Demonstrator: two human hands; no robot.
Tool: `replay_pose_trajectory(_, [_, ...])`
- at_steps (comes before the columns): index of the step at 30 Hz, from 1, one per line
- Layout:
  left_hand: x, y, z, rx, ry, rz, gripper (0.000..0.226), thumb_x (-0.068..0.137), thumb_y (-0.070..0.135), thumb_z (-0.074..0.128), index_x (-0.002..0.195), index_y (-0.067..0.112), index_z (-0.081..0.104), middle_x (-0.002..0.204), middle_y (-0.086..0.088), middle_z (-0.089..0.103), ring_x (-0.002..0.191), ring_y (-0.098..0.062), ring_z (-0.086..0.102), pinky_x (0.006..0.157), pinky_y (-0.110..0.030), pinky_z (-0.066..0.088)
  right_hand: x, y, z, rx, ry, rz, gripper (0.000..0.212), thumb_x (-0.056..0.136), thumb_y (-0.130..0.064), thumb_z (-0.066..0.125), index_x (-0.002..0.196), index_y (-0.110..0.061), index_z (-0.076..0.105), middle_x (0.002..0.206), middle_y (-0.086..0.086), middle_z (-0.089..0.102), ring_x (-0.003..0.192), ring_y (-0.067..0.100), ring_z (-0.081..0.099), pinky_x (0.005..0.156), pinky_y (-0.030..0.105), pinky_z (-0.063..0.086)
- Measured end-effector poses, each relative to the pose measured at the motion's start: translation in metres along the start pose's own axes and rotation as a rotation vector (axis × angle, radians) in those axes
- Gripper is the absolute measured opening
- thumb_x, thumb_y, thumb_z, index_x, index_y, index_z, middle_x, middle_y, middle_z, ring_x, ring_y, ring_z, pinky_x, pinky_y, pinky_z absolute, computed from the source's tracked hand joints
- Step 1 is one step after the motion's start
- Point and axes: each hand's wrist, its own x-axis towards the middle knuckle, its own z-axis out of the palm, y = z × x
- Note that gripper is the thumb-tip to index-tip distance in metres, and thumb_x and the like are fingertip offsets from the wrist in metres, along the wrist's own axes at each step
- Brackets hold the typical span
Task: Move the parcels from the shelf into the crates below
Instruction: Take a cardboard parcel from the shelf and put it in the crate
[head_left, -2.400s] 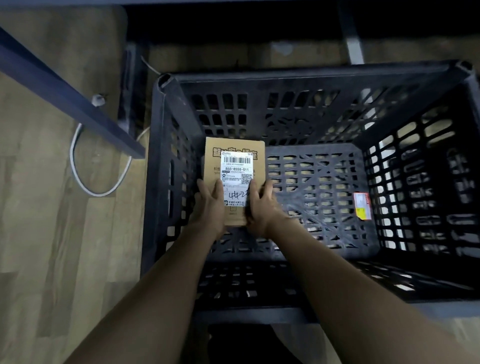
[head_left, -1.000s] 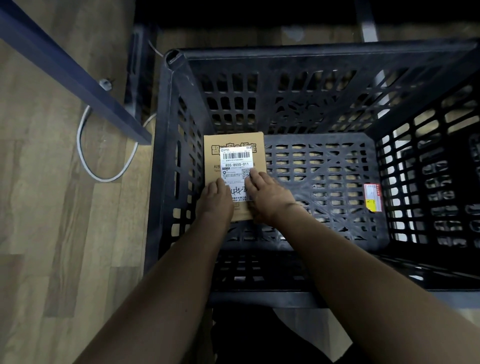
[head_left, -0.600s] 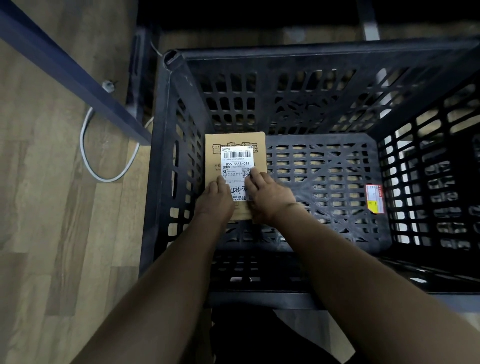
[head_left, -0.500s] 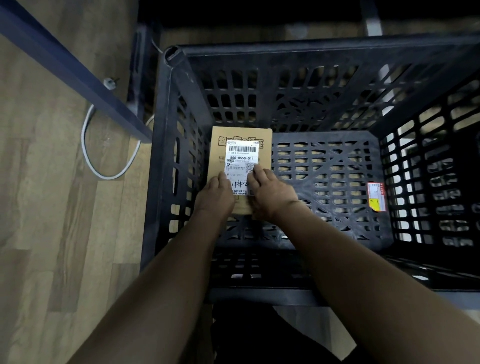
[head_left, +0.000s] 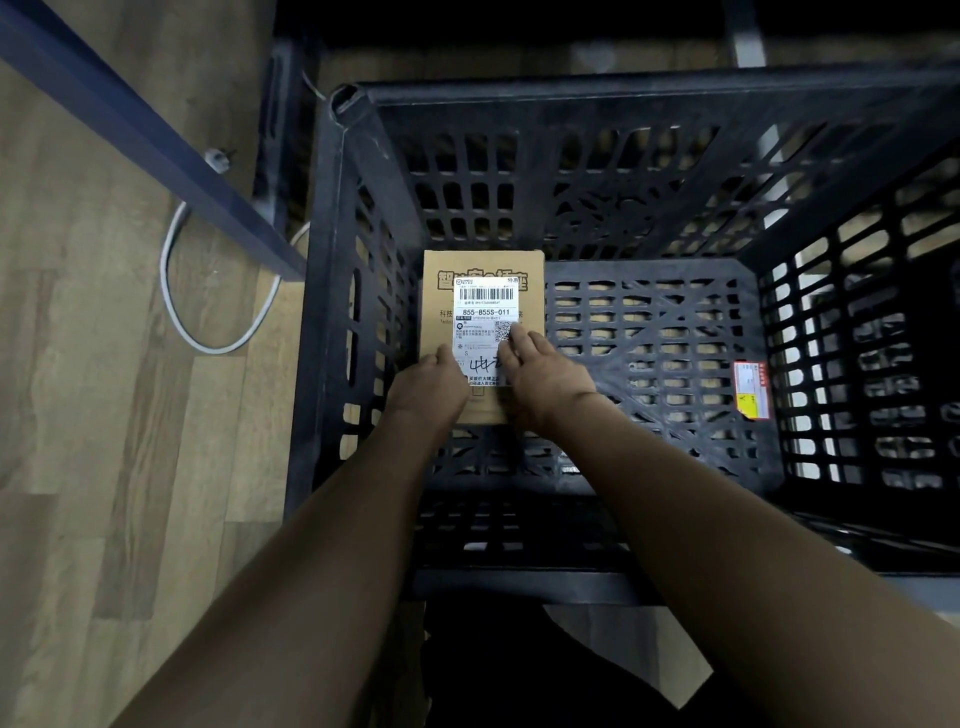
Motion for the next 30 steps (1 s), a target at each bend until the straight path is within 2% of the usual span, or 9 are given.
replay_pose_trajectory(2, [0.0, 0.005, 0.0, 0.003, 0.002, 0.008, 0.039, 0.095, 0.006, 0.04, 0.132, -0.004, 0.038, 0.134, -0.018, 0.043, 0.117, -0.033, 0.047, 0.086, -0.039, 0.042, 0.0, 0.003, 0.0, -0.003, 0.003, -0.008, 0.082, 0.094, -0.008, 0.055, 0.152, -0.008, -0.003, 0.159, 0.011, -0.013, 0.147, 0.027, -0.003, 0.118, 0.038, 0.016])
replay_pose_trajectory(5, [0.001, 0.004, -0.001, 0.03, 0.038, 0.052, 0.05, 0.091, 0.007, 0.053, 0.135, -0.003, 0.033, 0.137, -0.016, 0.038, 0.122, -0.03, 0.042, 0.091, -0.037, 0.042, 0.001, 0.008, 0.0, -0.014, -0.001, -0.026, 0.079, 0.095, -0.008, 0.051, 0.152, -0.01, -0.004, 0.159, 0.01, -0.014, 0.147, 0.026, -0.004, 0.119, 0.039, 0.014])
replay_pose_trajectory(8, [0.0, 0.002, 0.0, 0.166, 0.079, 0.11, 0.058, 0.088, 0.011, 0.062, 0.137, -0.002, 0.034, 0.139, -0.015, 0.033, 0.124, -0.03, 0.039, 0.097, -0.037, 0.042, 0.003, 0.012, -0.001, -0.029, -0.02, -0.042, 0.08, 0.096, -0.012, 0.052, 0.152, -0.011, -0.006, 0.158, 0.01, -0.017, 0.147, 0.026, -0.007, 0.118, 0.038, 0.011])
replay_pose_trajectory(11, [-0.004, 0.004, -0.002, 0.229, 0.08, 0.124, 0.057, 0.091, 0.012, 0.058, 0.139, -0.004, 0.032, 0.141, -0.017, 0.03, 0.127, -0.03, 0.035, 0.103, -0.037, 0.039, 0.002, 0.013, -0.001, -0.041, -0.036, -0.039, 0.084, 0.096, -0.017, 0.054, 0.152, -0.012, -0.007, 0.158, 0.008, -0.019, 0.147, 0.025, -0.008, 0.118, 0.036, 0.011])
replay_pose_trajectory(14, [-0.005, 0.005, -0.006, 0.262, 0.081, 0.142, 0.061, 0.086, 0.014, 0.066, 0.136, -0.002, 0.036, 0.137, -0.016, 0.035, 0.124, -0.029, 0.039, 0.098, -0.037, 0.042, -0.002, 0.013, -0.005, -0.047, -0.023, -0.056, 0.085, 0.094, -0.018, 0.058, 0.152, -0.011, -0.003, 0.159, 0.009, -0.015, 0.147, 0.025, -0.004, 0.119, 0.038, 0.012])
replay_pose_trajectory(18, [-0.006, 0.012, -0.01, 0.218, 0.024, 0.093, 0.06, 0.087, 0.013, 0.064, 0.137, -0.001, 0.033, 0.135, -0.017, 0.035, 0.123, -0.03, 0.041, 0.097, -0.039, 0.044, -0.013, 0.018, -0.006, -0.129, -0.003, -0.128, 0.073, 0.095, -0.015, 0.053, 0.153, -0.014, 0.008, 0.16, 0.007, -0.004, 0.147, 0.026, 0.003, 0.117, 0.037, 0.012])
replay_pose_trajectory(23, [-0.014, 0.013, -0.01, 0.218, -0.02, 0.056, 0.073, 0.086, 0.022, 0.063, 0.143, 0.001, 0.022, 0.151, -0.019, 0.015, 0.132, -0.031, 0.03, 0.107, -0.037, 0.03, -0.014, 0.022, -0.001, -0.151, -0.078, -0.154, 0.073, 0.098, -0.017, 0.05, 0.153, -0.017, 0.003, 0.16, 0.004, -0.01, 0.147, 0.026, 0.004, 0.119, 0.038, 0.014])
replay_pose_trajectory(27, [-0.017, 0.021, -0.006, 0.121, -0.109, -0.004, 0.064, 0.09, 0.03, 0.059, 0.141, 0.002, 0.031, 0.142, -0.014, 0.029, 0.129, -0.03, 0.033, 0.105, -0.037, 0.03, -0.013, 0.025, -0.001, -0.164, -0.116, -0.156, 0.076, 0.098, -0.016, 0.048, 0.153, -0.018, -0.004, 0.159, 0.003, -0.018, 0.147, 0.023, -0.003, 0.12, 0.038, 0.01])
replay_pose_trajectory(30, [-0.017, 0.028, -0.004, 0.043, -0.181, -0.054, 0.07, 0.087, 0.03, 0.063, 0.142, 0.003, 0.03, 0.147, -0.014, 0.02, 0.131, -0.031, 0.029, 0.106, -0.036, 0.031, -0.016, 0.024, -0.003, -0.178, -0.128, -0.151, 0.073, 0.098, -0.021, 0.047, 0.153, -0.018, -0.002, 0.159, 0.003, -0.016, 0.147, 0.024, -0.003, 0.12, 0.041, 0.011])
